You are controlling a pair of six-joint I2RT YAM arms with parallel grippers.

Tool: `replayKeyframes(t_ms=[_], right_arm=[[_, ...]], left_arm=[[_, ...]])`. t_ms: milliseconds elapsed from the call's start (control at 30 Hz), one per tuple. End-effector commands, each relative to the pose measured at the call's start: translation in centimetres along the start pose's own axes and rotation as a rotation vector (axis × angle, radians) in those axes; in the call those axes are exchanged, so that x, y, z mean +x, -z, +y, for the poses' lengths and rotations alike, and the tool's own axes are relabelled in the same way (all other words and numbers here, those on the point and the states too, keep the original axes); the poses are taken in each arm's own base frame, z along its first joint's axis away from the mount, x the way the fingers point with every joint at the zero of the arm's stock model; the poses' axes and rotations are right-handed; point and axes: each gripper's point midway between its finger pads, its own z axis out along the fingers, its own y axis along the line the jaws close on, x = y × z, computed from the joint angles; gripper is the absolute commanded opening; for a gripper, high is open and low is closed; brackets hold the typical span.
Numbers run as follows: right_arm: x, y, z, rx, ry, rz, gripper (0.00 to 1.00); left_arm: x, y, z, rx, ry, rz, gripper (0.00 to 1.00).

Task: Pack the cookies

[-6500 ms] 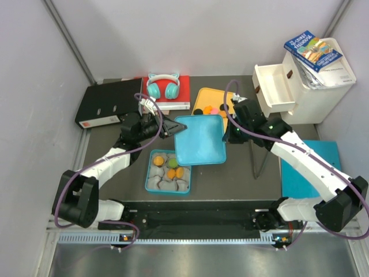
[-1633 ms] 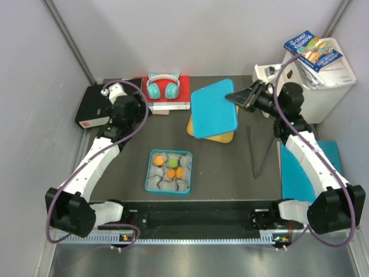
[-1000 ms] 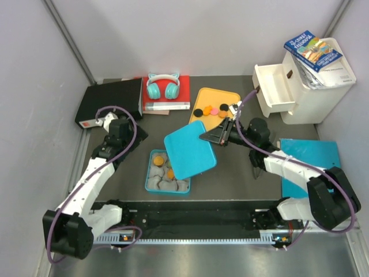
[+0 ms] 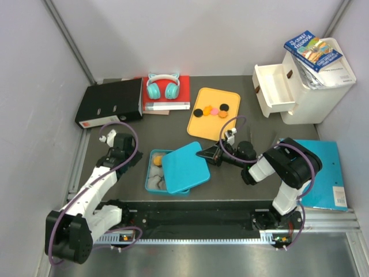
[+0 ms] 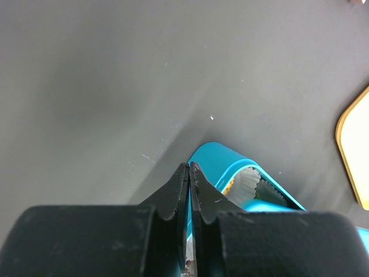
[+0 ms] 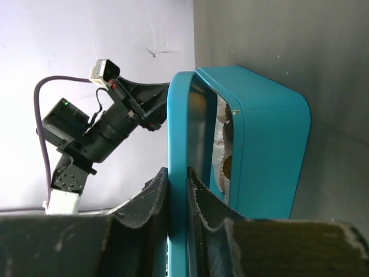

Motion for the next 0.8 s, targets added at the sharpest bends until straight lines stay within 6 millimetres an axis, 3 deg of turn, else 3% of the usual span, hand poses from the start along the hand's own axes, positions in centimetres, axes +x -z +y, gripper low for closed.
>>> replayKeyframes(t_ms=[0,467,633,767], right_arm=[[-0.5,0.5,6.6,-0.285,0.172,-0.057,0.0],[0.0,0.6,3.1,-0.194,0.2,-0.087,0.0],[-0.9,1.4,4.9,-0.232,0.283,-0.173,0.0],[-1.5,1.1,4.8,-0.227,0.31,-0.2,0.0]], left_arm=[[-0.2,-0.3,-0.9,0.046,0.023,-0.016,0.08],[1.4,-0.9,-0.8,0.064,0.035,0.044,0.08],[2.4,-1.1,-0.9,0.091,0.058,0.08,0.03],[3.1,-1.3,-1.2,0.119,0.085,0.103,0.0]])
